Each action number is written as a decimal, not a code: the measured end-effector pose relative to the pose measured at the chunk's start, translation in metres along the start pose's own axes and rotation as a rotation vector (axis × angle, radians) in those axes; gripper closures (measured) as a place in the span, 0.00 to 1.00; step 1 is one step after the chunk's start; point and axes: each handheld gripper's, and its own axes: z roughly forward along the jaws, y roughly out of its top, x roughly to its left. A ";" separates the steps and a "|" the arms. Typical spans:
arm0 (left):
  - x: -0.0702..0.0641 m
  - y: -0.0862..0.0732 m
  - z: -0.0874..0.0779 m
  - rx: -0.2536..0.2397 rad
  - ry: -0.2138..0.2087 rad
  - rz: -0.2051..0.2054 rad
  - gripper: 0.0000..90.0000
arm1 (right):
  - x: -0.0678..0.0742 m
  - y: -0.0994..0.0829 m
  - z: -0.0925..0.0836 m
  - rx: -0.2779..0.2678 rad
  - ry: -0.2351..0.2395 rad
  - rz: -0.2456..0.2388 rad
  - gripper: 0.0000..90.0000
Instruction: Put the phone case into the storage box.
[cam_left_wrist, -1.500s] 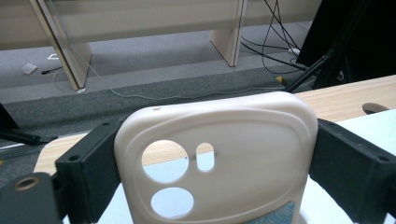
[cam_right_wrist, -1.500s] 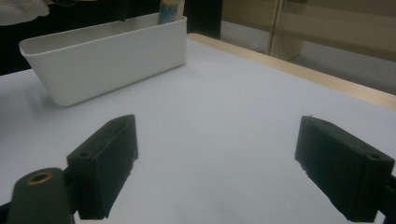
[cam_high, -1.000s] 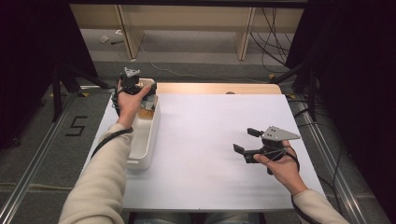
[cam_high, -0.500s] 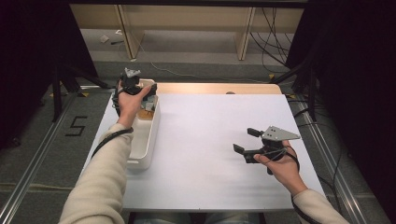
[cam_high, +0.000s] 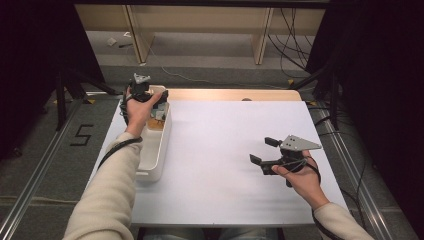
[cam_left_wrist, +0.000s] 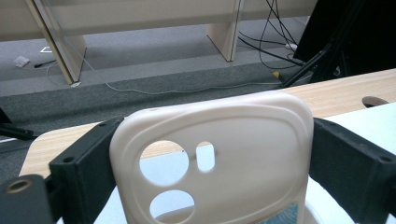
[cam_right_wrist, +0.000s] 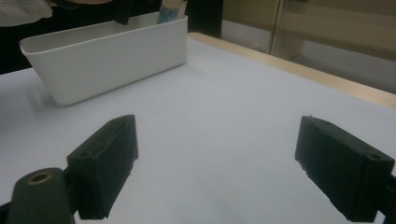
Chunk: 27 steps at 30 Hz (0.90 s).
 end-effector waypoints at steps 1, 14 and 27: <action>0.000 0.000 0.000 0.001 0.004 0.002 0.08 | 0.000 0.000 0.000 0.000 0.000 -0.001 0.16; -0.001 0.003 -0.002 -0.021 -0.007 0.009 0.00 | 0.000 0.000 0.001 0.001 0.000 0.000 0.16; -0.005 0.012 -0.010 -0.056 -0.006 0.015 0.00 | 0.000 -0.001 0.001 0.002 -0.001 -0.001 0.16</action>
